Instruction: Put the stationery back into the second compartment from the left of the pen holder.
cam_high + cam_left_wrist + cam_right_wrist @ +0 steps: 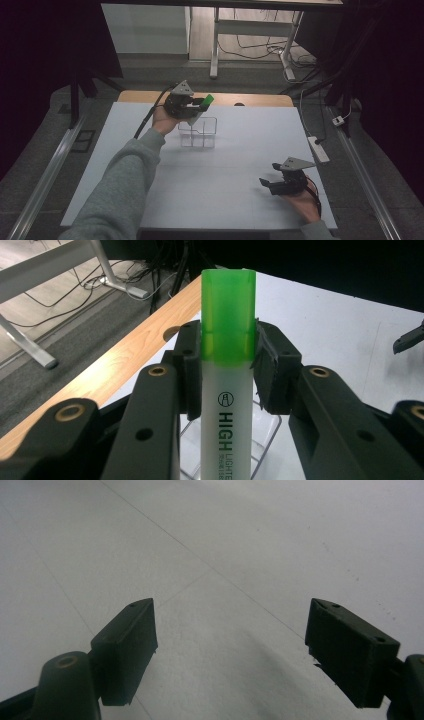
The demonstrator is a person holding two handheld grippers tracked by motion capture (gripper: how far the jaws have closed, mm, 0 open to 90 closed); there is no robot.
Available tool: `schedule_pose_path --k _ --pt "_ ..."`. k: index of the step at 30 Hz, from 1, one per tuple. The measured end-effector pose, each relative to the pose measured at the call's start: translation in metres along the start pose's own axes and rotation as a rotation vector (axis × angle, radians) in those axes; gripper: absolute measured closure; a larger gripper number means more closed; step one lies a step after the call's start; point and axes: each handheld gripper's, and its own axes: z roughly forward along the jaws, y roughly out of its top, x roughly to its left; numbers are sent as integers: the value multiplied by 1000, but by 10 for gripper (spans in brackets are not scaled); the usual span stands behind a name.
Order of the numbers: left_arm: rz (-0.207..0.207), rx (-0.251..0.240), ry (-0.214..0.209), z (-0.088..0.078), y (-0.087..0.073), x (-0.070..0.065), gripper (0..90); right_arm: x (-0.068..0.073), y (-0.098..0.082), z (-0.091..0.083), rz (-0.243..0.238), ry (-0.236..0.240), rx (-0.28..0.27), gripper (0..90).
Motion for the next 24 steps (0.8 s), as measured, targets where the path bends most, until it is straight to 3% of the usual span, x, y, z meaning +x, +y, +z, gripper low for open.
schedule_pose_path --k 13,24 --pt "-11 7 -27 24 -3 0 662 -1 -1 0 1 -2 6 201" --pt "-3 4 -26 26 -5 1 660 0 -1 1 -2 2 12 200"
